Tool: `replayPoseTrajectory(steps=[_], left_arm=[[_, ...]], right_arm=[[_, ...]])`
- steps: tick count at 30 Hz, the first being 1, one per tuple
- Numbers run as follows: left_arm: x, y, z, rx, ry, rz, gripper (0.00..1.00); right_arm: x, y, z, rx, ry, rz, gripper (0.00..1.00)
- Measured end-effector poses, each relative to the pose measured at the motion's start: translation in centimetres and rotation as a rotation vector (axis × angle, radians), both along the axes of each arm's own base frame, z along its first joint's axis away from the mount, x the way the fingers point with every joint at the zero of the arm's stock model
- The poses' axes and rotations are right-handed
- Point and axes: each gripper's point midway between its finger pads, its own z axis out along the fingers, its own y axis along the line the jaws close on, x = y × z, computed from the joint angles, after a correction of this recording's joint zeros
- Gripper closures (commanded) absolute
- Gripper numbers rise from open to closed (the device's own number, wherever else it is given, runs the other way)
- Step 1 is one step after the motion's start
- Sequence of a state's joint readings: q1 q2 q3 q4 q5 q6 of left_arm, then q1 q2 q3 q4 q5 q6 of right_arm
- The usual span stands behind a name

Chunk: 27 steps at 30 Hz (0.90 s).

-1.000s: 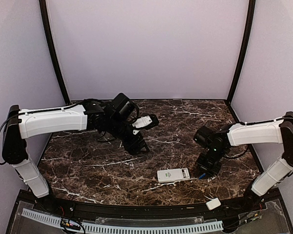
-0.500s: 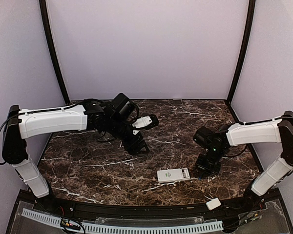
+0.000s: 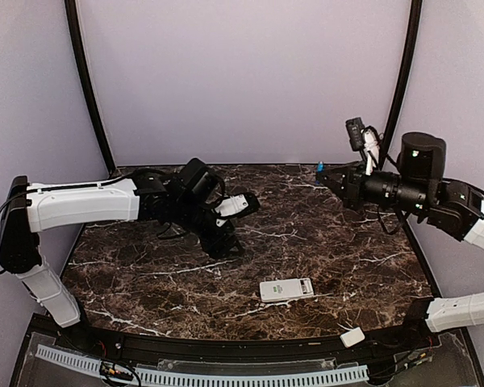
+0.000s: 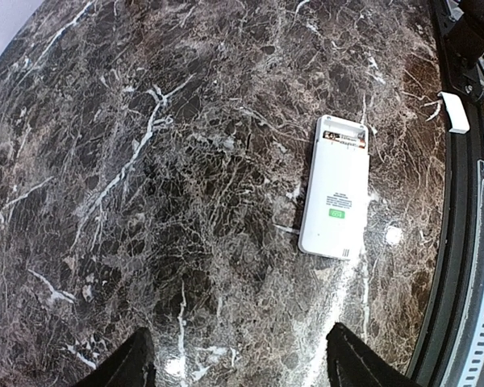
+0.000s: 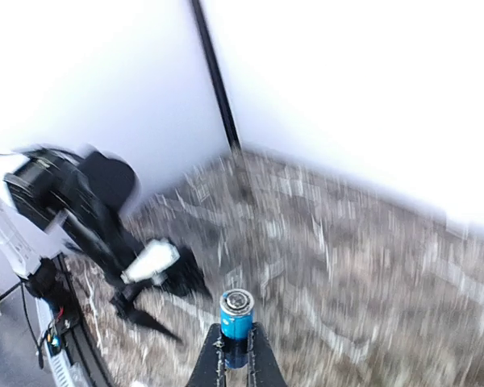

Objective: Load the batteries into the remote control
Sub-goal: Place the battery at the center of the board.

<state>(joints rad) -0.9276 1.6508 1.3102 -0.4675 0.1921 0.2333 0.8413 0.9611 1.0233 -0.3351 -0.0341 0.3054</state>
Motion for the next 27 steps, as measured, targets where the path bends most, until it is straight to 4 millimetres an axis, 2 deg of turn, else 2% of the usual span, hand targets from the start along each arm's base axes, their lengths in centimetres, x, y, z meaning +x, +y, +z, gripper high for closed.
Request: replayPoseTrajectory(steps=[2, 5, 8, 11, 17, 23, 27], left_arm=[[-0.2, 0.2, 0.5, -0.021, -0.027, -0.016, 0.28], [-0.3, 0.2, 2.3, -0.064, -0.077, -0.037, 0.28], [-0.2, -0.1, 4.3, -0.112, -0.127, -0.054, 0.28], [-0.2, -0.3, 5.5, -0.148, -0.155, -0.071, 0.28], [-0.3, -0.7, 6.0, -0.169, -0.164, -0.085, 0.28], [0.0, -1.3, 7.1, -0.190, -0.175, -0.096, 0.28], [0.2, -1.7, 7.3, -0.195, -0.174, -0.100, 0.28]], right_arm=[[-0.9, 0.2, 4.2, 0.041, -0.211, 0.076, 1.00], [-2.0, 1.4, 7.8, 0.050, -0.429, 0.185, 1.00], [-2.7, 3.3, 10.1, 0.046, -0.559, 0.288, 1.00], [-3.7, 4.5, 10.9, 0.050, -0.626, 0.378, 1.00], [-5.2, 4.7, 12.4, 0.096, -0.638, 0.449, 1.00], [-6.2, 3.9, 17.2, 0.187, -0.535, 0.453, 1.00], [-6.3, 3.4, 19.4, 0.225, -0.429, 0.448, 1.00]])
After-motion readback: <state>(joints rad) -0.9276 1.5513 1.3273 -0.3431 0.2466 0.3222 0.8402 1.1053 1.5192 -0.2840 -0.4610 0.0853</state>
